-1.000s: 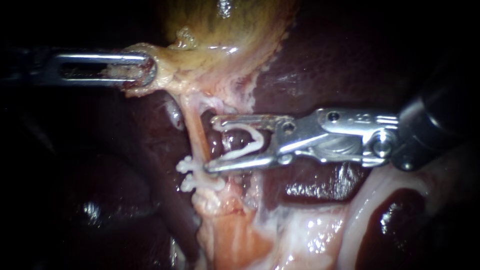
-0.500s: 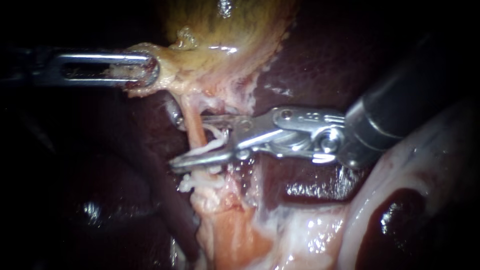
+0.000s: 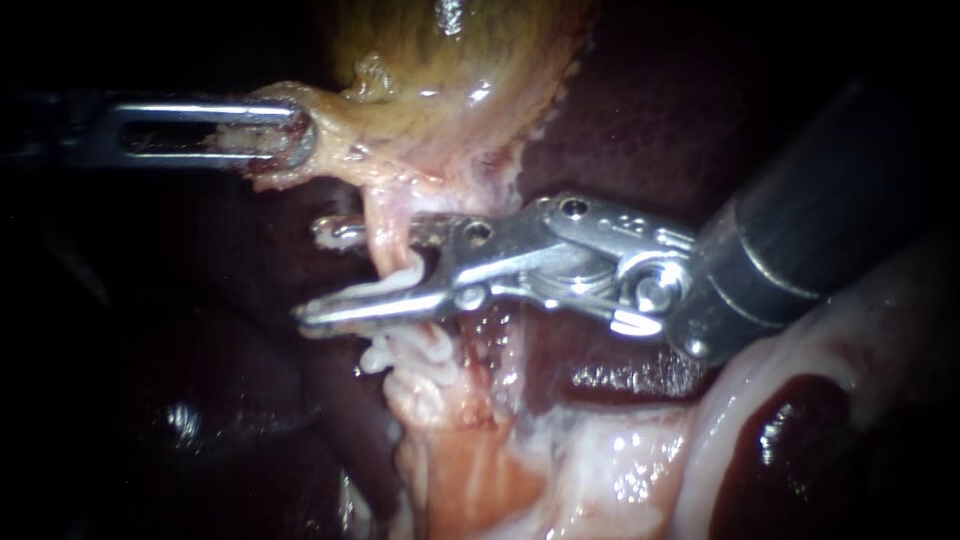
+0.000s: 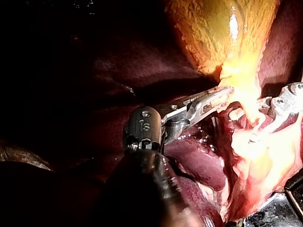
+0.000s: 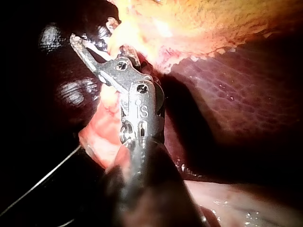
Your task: Clipping third clip left tube
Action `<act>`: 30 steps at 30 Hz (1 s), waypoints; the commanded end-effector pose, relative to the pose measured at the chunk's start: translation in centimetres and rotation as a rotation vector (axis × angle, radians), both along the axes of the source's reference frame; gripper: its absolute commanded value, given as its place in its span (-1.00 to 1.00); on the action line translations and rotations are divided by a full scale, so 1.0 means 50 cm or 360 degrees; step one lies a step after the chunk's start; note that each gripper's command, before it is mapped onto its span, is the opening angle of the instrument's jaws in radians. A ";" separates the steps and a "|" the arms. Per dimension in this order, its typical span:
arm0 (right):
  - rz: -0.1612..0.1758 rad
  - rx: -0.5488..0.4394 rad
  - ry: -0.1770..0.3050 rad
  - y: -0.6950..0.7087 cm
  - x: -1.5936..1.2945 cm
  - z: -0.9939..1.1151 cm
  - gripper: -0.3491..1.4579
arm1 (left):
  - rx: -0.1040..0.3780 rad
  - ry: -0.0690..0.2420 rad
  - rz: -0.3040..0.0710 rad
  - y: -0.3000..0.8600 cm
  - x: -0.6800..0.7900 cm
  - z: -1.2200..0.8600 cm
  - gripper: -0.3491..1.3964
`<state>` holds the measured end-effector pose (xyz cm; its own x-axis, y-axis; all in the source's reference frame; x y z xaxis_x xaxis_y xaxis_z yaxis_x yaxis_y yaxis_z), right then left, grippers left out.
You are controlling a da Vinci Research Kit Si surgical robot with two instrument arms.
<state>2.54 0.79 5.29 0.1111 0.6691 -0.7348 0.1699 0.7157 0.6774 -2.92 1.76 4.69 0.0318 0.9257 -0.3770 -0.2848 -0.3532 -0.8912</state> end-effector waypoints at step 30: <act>-0.0084 0.0162 0.0007 0.0003 -0.0033 0.0029 -0.90 | 0.0000 -0.0001 0.0002 0.0001 0.0000 0.0000 -1.00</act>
<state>2.38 0.80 5.46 0.1449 0.7336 -0.6639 0.2105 0.6328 0.7452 -2.92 1.76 4.69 0.0310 0.9258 -0.3768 -0.2836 -0.3533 -0.8915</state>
